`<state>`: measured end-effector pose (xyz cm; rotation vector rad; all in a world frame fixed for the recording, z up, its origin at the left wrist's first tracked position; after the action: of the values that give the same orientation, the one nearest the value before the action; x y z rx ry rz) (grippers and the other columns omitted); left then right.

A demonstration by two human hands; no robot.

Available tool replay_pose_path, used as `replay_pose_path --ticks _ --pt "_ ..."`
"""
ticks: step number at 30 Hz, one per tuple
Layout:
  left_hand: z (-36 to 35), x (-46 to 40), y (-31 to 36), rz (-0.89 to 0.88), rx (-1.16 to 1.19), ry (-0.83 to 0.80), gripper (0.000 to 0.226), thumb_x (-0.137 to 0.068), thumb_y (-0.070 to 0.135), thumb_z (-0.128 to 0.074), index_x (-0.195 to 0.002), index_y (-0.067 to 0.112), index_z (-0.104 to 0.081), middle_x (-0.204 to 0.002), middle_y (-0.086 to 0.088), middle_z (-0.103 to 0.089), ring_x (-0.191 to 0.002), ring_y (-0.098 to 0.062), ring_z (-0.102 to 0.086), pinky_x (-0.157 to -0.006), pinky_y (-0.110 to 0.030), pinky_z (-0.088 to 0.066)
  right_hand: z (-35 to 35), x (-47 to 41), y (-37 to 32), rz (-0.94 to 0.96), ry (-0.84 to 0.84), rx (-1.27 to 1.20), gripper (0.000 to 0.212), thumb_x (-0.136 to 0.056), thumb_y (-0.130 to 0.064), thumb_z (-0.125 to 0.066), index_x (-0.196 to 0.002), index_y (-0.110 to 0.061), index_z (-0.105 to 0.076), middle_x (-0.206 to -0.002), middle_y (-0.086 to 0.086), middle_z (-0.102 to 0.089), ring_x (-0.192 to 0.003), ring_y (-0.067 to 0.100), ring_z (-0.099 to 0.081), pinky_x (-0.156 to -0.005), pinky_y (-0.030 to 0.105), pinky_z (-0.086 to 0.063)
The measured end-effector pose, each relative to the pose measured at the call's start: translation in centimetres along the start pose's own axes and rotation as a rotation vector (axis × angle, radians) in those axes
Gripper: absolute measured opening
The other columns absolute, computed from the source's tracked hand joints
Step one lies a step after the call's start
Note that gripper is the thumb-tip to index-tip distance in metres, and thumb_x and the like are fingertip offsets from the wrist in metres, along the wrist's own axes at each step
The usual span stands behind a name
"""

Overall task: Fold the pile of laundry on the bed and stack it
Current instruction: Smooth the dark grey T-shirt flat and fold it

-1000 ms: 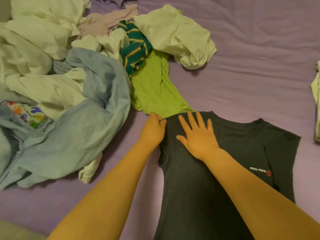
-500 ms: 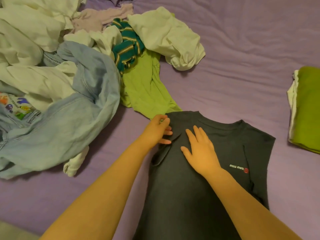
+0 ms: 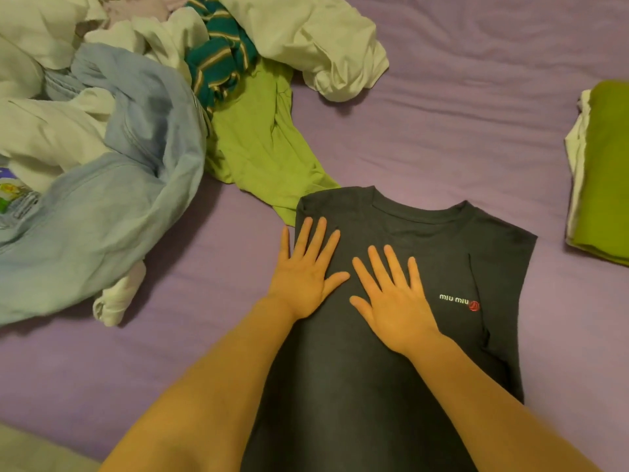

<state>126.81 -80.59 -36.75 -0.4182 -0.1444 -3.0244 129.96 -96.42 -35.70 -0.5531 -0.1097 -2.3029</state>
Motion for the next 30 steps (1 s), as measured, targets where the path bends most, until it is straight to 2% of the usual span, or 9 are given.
replay_pose_path --ticks 3,5,8,14,21,23,25,28,30 --pt "-0.5 -0.1 0.0 0.02 -0.037 0.025 0.074 -0.09 0.066 -0.007 -0.149 0.022 0.006 -0.155 -0.007 0.013 -0.144 -0.03 0.016 -0.116 -0.058 0.002 -0.5 -0.1 0.2 0.012 0.024 0.027 0.065 -0.094 -0.059 -0.006 -0.142 -0.027 0.024 -0.153 0.004 0.026 -0.142 0.03 0.024 -0.114 0.055 0.012" --pt "-0.2 0.3 0.2 0.061 -0.064 -0.004 0.072 -0.09 0.066 -0.003 -0.147 0.025 0.013 -0.154 -0.005 0.019 -0.143 -0.029 0.019 -0.115 -0.057 0.008 -0.2 0.1 0.0 0.021 0.017 0.034 0.066 -0.096 -0.058 -0.011 -0.144 -0.026 0.021 -0.157 0.006 0.019 -0.144 0.03 0.019 -0.115 0.055 0.009" --pt "0.4 2.7 1.8 0.145 -0.064 -0.038 0.067 -0.096 0.059 -0.009 -0.148 0.024 0.013 -0.157 -0.008 0.018 -0.145 -0.032 0.017 -0.113 -0.057 0.012 0.3 1.8 -0.1 0.028 -0.018 0.003 0.069 -0.097 -0.057 -0.021 -0.149 -0.027 0.013 -0.159 0.007 0.014 -0.145 0.03 0.017 -0.115 0.055 0.006" --pt "-1.3 13.2 9.0 -0.07 0.01 -0.195 0.065 -0.101 0.049 -0.024 -0.151 0.024 0.01 -0.159 -0.008 0.015 -0.14 -0.031 0.026 -0.111 -0.057 0.019 -1.7 10.0 -1.6 0.083 -0.124 -0.041 0.069 -0.099 -0.051 -0.03 -0.151 -0.025 0.006 -0.159 0.007 0.017 -0.144 0.031 0.021 -0.117 0.051 0.006" --pt "-2.5 20.1 12.6 -0.137 0.106 -0.312 0.066 -0.101 0.033 -0.037 -0.152 0.026 0.004 -0.16 -0.006 0.013 -0.141 -0.026 0.025 -0.114 -0.051 0.014 -4.8 17.8 -4.0 0.029 -0.173 -0.132 0.07 -0.098 -0.043 -0.041 -0.152 -0.023 0.0 -0.159 0.01 0.013 -0.145 0.031 0.016 -0.116 0.048 0.006" --pt "-2.5 21.2 13.1 -0.176 0.111 -0.309 0.066 -0.1 0.026 -0.042 -0.153 0.026 -0.002 -0.16 -0.007 0.011 -0.145 -0.027 0.019 -0.114 -0.05 0.013 -5.7 19.4 -4.7 0.012 -0.175 -0.152 0.07 -0.098 -0.04 -0.044 -0.152 -0.024 -0.002 -0.159 0.009 0.013 -0.145 0.03 0.016 -0.117 0.046 0.006" --pt "-2.4 22.3 13.3 -0.202 0.122 -0.281 0.064 -0.097 0.019 -0.048 -0.152 0.025 -0.015 -0.161 -0.008 0.004 -0.147 -0.026 0.012 -0.115 -0.049 0.012 -6.4 20.9 -5.3 -0.009 -0.158 -0.184 0.069 -0.097 -0.037 -0.047 -0.152 -0.025 -0.008 -0.16 0.008 0.01 -0.146 0.028 0.014 -0.117 0.044 0.007" --pt "-2.2 24.0 13.2 -0.213 0.168 -0.226 0.038 -0.096 0.02 -0.051 -0.133 0.02 -0.044 -0.154 -0.009 -0.022 -0.147 -0.024 -0.004 -0.114 -0.041 0.013 -7.1 23.0 -6.5 -0.04 -0.096 -0.275 0.054 -0.095 -0.033 -0.052 -0.145 -0.026 -0.032 -0.161 0.004 0.001 -0.147 0.023 0.01 -0.117 0.038 0.008" --pt "-2.6 25.1 13.2 -0.267 0.133 -0.227 0.025 -0.096 0.022 -0.049 -0.121 0.018 -0.053 -0.149 -0.009 -0.029 -0.146 -0.024 -0.008 -0.114 -0.042 0.012 -7.5 24.5 -7.5 -0.035 -0.055 -0.328 0.034 -0.095 -0.031 -0.053 -0.128 -0.025 -0.05 -0.16 0.002 -0.006 -0.147 0.021 0.008 -0.116 0.034 0.009"
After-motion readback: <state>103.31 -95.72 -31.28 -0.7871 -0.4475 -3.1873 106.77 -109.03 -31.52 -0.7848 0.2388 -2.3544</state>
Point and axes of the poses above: each hand's wrist, its own x-axis away from the middle knuckle, its own z-axis out of the back of the hand, y = z × x, the point moved 5 cm from there along -x, towards the middle knuckle
